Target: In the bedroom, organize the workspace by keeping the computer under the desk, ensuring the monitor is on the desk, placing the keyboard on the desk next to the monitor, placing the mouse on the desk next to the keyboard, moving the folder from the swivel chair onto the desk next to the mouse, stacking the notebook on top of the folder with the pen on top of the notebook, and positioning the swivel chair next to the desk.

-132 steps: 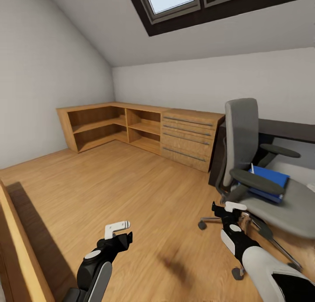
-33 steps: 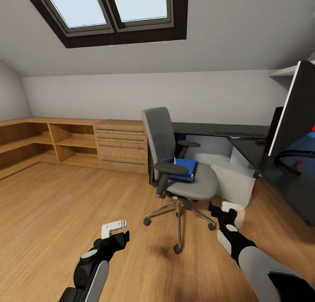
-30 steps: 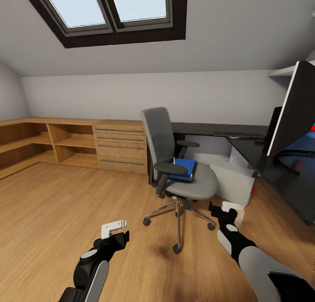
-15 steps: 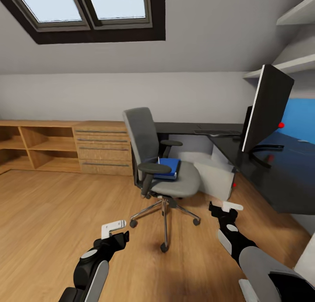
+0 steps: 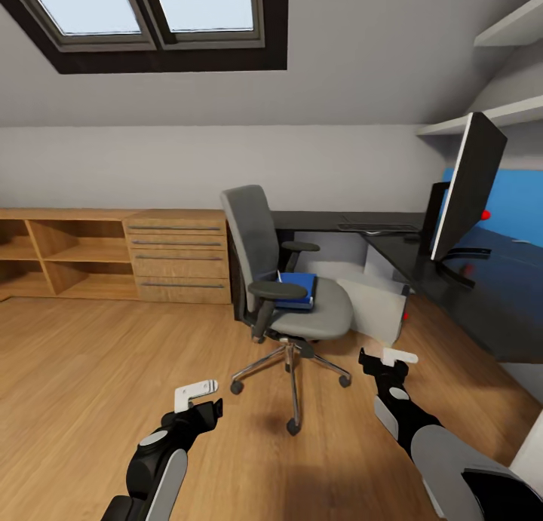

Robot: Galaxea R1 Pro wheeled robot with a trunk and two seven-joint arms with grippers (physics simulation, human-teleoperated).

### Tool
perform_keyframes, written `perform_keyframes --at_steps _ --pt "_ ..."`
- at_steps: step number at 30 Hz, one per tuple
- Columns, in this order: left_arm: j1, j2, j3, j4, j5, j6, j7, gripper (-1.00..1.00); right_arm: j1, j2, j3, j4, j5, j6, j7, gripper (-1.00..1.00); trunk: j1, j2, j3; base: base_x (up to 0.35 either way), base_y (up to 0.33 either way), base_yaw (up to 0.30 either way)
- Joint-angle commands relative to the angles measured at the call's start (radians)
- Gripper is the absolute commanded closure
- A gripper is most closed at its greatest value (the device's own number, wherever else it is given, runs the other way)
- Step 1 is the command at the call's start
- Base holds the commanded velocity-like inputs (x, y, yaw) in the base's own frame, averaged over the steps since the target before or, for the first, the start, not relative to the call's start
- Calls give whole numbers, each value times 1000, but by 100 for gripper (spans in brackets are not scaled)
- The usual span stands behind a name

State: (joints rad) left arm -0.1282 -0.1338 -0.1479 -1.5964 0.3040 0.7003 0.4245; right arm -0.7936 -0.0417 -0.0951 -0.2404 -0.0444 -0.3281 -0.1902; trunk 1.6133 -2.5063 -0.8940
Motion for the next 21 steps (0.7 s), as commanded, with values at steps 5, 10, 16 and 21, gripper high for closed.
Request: perform_keyframes --at_steps 5,10,16,21 --pt "-1 -1 -2 1 10 2 10 -100 -1 0 -2 -1 -5 -3 0 -100 0 0 -1 0 19 -1" --pt "-1 -1 -2 1 10 2 10 -100 0 -1 -4 0 -6 -7 2 -100 0 0 -1 0 1 0" --pt "-1 -1 -2 1 10 2 10 -100 0 -3 -25 -9 -132 4 6 -100 0 0 -1 0 0 0" --pt "-1 -1 -2 1 10 2 10 -100 -3 -10 -33 -40 -264 131 58 -100 0 0 -1 0 0 0"
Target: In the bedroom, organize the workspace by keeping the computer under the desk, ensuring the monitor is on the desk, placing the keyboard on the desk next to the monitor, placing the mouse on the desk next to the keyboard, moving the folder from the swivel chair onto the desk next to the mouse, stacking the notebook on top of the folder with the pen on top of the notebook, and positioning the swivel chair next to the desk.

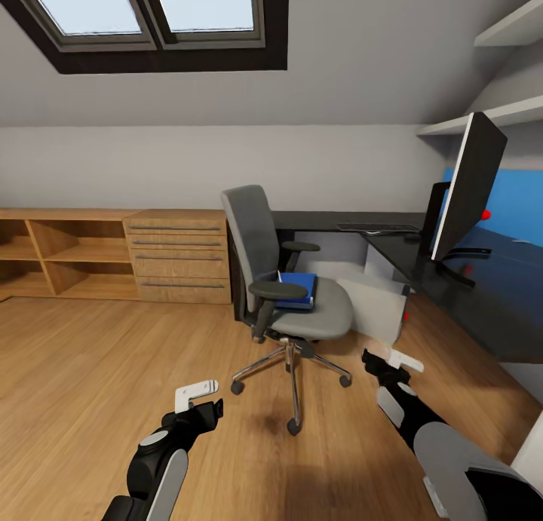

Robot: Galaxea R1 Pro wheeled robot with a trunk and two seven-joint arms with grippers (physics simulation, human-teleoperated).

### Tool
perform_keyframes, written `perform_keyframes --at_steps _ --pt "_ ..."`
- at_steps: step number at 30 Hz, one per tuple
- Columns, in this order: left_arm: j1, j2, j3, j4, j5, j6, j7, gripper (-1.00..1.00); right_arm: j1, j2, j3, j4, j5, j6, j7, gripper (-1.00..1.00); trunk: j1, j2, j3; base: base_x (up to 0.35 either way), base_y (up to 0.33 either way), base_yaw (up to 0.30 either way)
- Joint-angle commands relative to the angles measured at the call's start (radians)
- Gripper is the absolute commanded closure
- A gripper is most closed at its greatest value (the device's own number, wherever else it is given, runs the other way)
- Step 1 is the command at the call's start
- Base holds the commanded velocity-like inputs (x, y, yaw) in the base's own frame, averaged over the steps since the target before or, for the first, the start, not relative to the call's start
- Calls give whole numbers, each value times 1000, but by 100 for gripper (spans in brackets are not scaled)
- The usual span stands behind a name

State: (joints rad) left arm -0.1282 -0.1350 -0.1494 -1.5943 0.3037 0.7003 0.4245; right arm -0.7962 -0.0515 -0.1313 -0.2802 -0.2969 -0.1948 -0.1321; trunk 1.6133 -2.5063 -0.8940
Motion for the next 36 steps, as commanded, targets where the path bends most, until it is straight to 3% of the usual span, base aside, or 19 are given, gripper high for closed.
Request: perform_keyframes --at_steps 1,6,7,11,15,36 --pt "-1 0 0 -1 10 2 10 -100 -1 -6 2 -19 -41 45 21 -100 0 0 -1 0 0 0" --pt "-1 0 -1 -1 10 2 11 -100 -3 -23 1 -64 -159 160 71 -100 0 0 -1 0 0 0" --pt "-1 0 0 -1 10 2 11 -100 -3 -30 0 -70 -206 179 81 -100 0 0 -1 0 0 0" --pt "-1 0 0 -1 9 2 11 -100 -3 -43 2 -77 -312 199 97 -100 0 0 -1 0 0 0" --pt "-1 0 0 -1 10 2 11 -100 -3 -51 3 -83 -375 205 106 -100 0 0 -1 54 0 0" --pt "-1 2 1 -1 9 -1 13 -100 -3 -68 -7 -83 -383 206 106 -100 0 0 -1 162 0 0"
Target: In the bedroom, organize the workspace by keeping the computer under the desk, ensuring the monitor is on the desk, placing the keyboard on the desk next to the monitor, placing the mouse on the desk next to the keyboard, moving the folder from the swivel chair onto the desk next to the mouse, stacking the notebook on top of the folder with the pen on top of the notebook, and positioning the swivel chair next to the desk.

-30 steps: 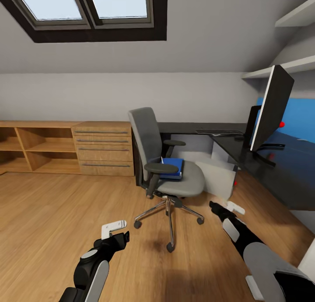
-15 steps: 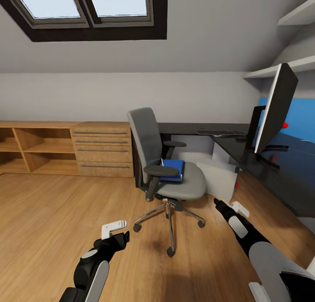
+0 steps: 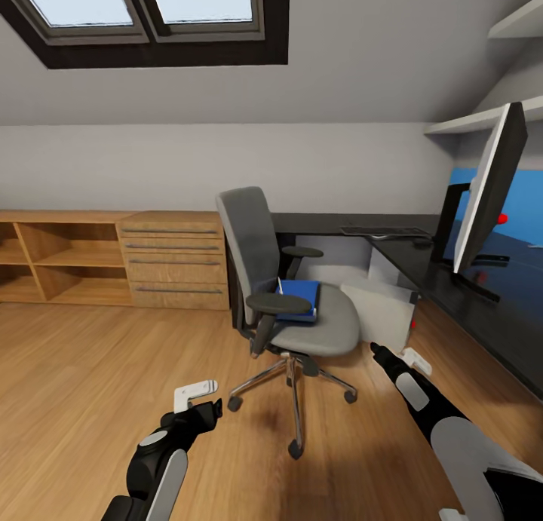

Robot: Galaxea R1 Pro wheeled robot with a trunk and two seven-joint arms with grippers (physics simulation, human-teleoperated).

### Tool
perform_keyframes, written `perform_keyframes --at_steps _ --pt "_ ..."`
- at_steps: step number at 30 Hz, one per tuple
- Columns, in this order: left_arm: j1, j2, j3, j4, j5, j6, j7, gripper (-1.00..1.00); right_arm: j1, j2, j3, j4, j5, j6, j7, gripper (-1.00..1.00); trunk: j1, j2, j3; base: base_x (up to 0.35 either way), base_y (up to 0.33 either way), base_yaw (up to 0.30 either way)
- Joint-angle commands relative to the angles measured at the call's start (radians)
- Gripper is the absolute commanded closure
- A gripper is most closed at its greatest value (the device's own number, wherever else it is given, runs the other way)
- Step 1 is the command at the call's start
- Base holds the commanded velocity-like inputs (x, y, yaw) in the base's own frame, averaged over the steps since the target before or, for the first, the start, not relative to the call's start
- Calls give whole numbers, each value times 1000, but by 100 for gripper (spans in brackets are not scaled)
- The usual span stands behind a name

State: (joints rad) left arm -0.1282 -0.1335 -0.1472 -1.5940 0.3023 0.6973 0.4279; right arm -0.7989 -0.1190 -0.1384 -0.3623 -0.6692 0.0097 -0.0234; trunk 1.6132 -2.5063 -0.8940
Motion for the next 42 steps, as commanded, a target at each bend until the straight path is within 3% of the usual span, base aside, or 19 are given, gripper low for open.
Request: perform_keyframes --at_steps 1,9,18,36,42 --pt "-1 0 -1 -1 11 2 10 -100 0 0 0 -1 -10 1 -3 -100 0 0 -1 36 0 0" --pt "0 1 5 -1 11 2 11 -100 0 -1 0 -1 -10 1 -3 -100 0 0 -1 174 0 0" --pt "-1 2 86 -1 11 1 10 -100 0 -1 0 2 -9 1 -3 -100 0 0 -1 175 0 0" --pt "-1 2 100 -3 9 -8 15 -100 0 -17 0 7 -10 4 -5 -100 0 0 -1 233 0 0" --pt "-1 2 141 -6 9 -8 12 -100 0 -18 0 8 -10 7 -6 -100 0 0 -1 44 0 0"
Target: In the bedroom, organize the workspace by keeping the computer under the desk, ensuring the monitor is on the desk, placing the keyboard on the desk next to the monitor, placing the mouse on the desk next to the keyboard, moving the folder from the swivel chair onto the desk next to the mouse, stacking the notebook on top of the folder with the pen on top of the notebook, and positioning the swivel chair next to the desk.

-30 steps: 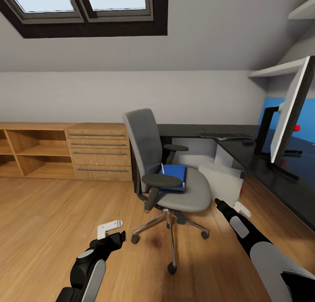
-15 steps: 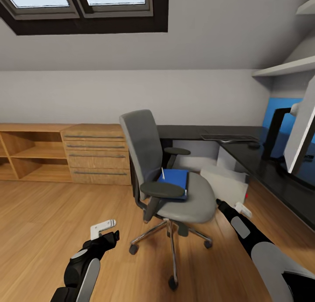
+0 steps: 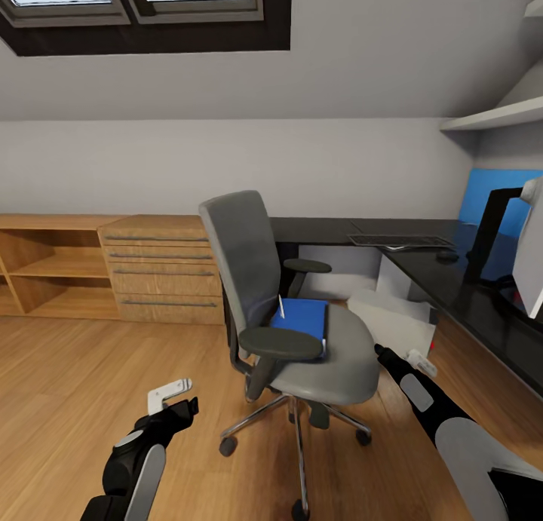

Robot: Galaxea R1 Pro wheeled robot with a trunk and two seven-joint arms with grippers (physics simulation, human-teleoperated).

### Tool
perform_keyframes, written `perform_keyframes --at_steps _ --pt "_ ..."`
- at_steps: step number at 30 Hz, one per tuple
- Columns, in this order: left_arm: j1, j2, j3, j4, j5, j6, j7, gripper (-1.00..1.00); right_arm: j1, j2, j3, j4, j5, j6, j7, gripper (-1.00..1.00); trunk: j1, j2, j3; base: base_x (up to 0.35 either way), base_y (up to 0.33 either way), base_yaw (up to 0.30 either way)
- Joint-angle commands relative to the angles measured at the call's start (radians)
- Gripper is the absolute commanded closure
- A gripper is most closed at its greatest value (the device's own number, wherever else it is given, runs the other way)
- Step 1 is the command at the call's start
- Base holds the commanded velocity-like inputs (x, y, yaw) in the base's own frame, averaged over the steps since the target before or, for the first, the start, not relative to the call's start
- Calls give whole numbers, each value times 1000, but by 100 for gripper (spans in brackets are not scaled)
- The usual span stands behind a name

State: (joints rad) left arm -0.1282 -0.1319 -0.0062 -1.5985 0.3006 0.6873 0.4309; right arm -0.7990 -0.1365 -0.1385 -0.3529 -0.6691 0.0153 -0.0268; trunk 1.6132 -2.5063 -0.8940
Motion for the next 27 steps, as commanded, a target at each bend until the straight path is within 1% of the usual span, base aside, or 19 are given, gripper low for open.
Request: perform_keyframes --at_steps 1,7,15,19,20,23,27 --pt "-1 0 6 -2 11 3 9 -100 0 0 0 -1 -11 3 -3 -100 0 0 -1 11 0 0" --pt "-1 0 30 -7 11 3 8 -100 0 0 1 3 -12 5 -2 -100 0 0 -1 4 0 0" --pt "-1 0 34 -9 11 3 8 -100 0 4 0 8 -13 6 -3 -100 0 0 -1 0 0 0" --pt "-1 0 36 -13 11 3 8 -100 0 6 0 26 -13 8 -2 -100 0 0 -1 0 0 0" --pt "-1 0 37 -17 11 3 8 -100 0 13 1 31 -14 7 -2 -100 0 0 -1 0 0 0" --pt "-1 0 37 -18 11 3 8 -100 0 18 1 31 -15 6 -2 -100 0 0 -1 0 0 0" --pt "-1 0 37 -18 11 3 8 -100 0 21 1 31 -15 7 -2 -100 0 0 -1 0 0 0"
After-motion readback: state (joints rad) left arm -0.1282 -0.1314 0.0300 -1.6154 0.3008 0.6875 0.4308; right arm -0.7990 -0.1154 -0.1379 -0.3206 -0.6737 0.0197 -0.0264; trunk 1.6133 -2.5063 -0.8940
